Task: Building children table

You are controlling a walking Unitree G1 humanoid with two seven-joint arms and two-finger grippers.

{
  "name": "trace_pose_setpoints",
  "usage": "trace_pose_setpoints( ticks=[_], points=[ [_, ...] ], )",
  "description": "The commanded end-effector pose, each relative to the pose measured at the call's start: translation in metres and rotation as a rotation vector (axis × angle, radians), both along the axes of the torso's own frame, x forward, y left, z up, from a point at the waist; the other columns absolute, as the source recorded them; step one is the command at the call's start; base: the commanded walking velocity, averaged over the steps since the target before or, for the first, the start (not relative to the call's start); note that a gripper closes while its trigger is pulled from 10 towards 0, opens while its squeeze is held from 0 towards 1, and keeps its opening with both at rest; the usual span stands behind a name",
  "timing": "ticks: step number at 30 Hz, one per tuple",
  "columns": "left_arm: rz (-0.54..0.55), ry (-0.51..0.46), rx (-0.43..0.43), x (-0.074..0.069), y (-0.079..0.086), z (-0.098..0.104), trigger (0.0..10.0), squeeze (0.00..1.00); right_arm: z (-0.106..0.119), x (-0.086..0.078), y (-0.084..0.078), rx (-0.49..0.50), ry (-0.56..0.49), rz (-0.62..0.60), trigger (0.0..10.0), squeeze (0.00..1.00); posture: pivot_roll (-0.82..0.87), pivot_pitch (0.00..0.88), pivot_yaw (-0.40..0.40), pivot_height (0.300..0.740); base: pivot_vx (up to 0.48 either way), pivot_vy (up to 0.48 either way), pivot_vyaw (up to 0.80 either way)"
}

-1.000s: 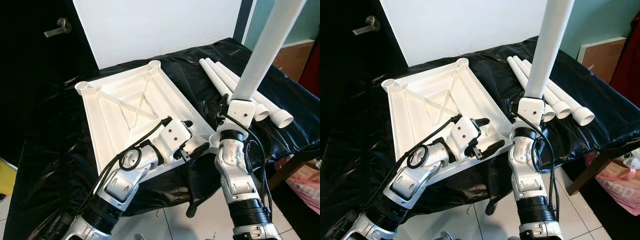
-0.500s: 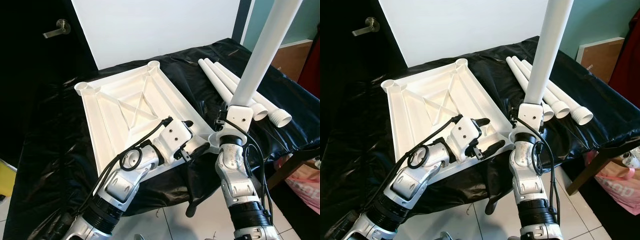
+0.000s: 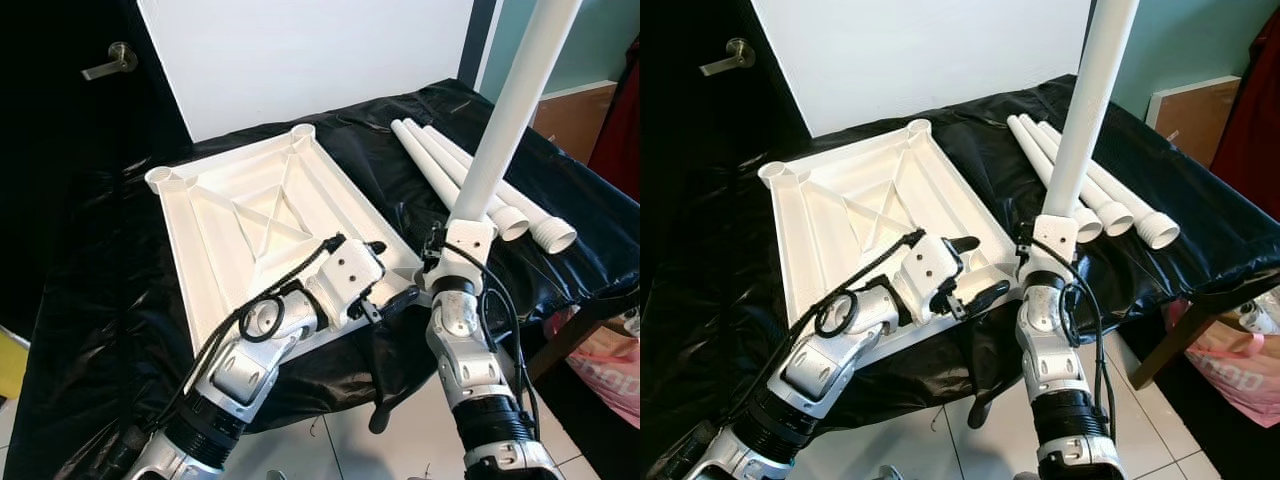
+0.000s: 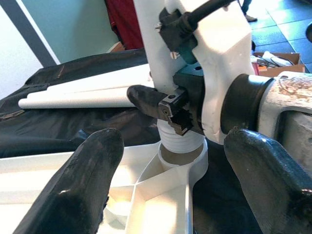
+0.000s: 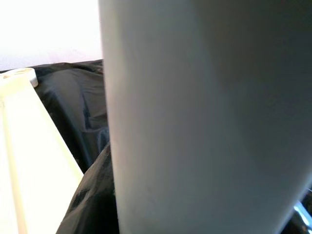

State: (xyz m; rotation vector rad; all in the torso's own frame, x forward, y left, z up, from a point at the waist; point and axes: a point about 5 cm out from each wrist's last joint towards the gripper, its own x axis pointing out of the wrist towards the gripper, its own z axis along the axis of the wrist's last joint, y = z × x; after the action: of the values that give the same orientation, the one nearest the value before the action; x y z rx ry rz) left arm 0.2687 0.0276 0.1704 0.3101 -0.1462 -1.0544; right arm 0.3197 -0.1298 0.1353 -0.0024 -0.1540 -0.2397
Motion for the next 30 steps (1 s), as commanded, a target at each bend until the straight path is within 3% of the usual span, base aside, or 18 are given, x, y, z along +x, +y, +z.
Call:
trace_pose_setpoints(
  ticks=[1, 16, 21, 30],
  points=[
    [-0.021, 0.012, 0.028, -0.002, 0.001, -0.004, 10.0, 0.0, -0.016, 0.0, 0.007, 0.02, 0.08, 0.041, 10.0, 0.0, -0.13, 0.02, 0.057, 0.74, 0.0, 0.0, 0.0],
    [-0.012, 0.012, 0.027, -0.002, 0.003, -0.004, 10.0, 0.0, -0.024, -0.012, 0.018, -0.012, 0.095, 0.123, 10.0, 0.0, -0.12, 0.024, 0.049, 0.74, 0.0, 0.0, 0.0],
    [-0.016, 0.015, 0.026, -0.002, 0.002, -0.005, 10.0, 0.0, -0.031, -0.022, -0.006, 0.002, 0.117, 0.004, 10.0, 0.0, -0.14, 0.029, 0.059, 0.74, 0.0, 0.0, 0.0],
    [-0.03, 0.013, 0.029, -0.001, 0.0, -0.004, 10.0, 0.0, -0.035, -0.013, -0.015, 0.119, 0.166, -0.042, 10.0, 0.0, -0.14, 0.025, 0.069, 0.74, 0.0, 0.0, 0.0]
  ],
)
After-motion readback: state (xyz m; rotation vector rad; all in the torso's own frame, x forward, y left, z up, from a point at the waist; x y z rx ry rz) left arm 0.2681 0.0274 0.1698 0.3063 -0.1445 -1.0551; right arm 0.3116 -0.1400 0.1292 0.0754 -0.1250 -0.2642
